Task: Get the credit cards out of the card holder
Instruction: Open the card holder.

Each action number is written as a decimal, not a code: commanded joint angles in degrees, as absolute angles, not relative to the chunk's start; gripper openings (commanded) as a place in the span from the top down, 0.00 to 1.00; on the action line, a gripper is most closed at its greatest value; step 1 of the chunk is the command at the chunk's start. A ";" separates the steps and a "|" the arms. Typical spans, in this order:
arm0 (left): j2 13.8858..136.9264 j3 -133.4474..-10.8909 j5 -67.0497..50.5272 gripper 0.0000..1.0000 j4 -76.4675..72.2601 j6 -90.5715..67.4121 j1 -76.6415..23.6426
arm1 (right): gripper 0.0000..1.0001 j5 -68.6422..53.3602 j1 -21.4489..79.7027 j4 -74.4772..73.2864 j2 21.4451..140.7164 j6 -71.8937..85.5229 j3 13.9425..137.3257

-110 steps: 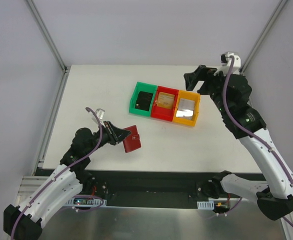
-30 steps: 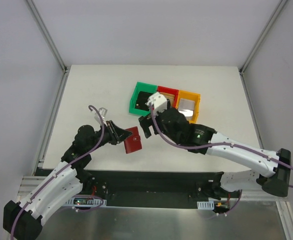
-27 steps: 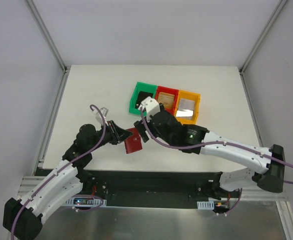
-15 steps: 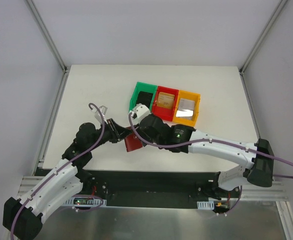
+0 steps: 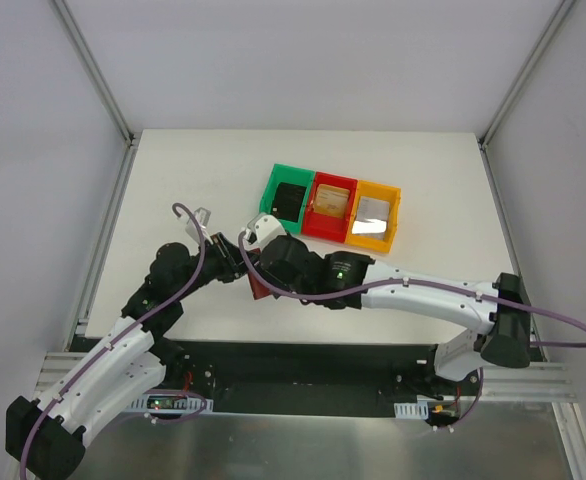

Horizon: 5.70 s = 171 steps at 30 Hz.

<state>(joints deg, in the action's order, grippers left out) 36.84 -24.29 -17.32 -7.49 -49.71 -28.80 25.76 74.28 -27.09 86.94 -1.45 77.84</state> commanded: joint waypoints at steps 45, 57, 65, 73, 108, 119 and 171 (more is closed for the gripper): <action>34.63 -28.39 -16.61 1.00 -6.42 -54.05 -28.65 | 1.00 35.25 74.62 -37.27 95.10 2.64 87.02; 33.93 -27.33 -15.82 1.00 -6.42 -53.26 -28.65 | 1.00 31.47 73.13 -35.34 89.83 3.69 82.36; 34.02 -26.54 -15.82 1.00 -6.42 -53.35 -28.65 | 1.00 29.36 71.72 -33.31 87.37 3.69 79.98; 32.79 -26.19 -15.73 1.00 -6.59 -52.38 -28.65 | 1.00 26.54 70.58 -30.85 84.64 3.87 77.61; 34.98 -19.25 -40.87 1.00 -44.56 -52.82 -28.48 | 0.25 -3.78 59.50 -2.64 50.19 5.89 51.15; 39.81 -20.83 -47.46 1.00 -54.22 -58.35 -28.48 | 0.43 -5.80 57.66 -3.78 52.65 5.71 49.04; 42.89 -23.29 -50.54 1.00 -67.15 -65.65 -28.39 | 0.48 -27.24 50.10 14.23 47.10 18.63 42.72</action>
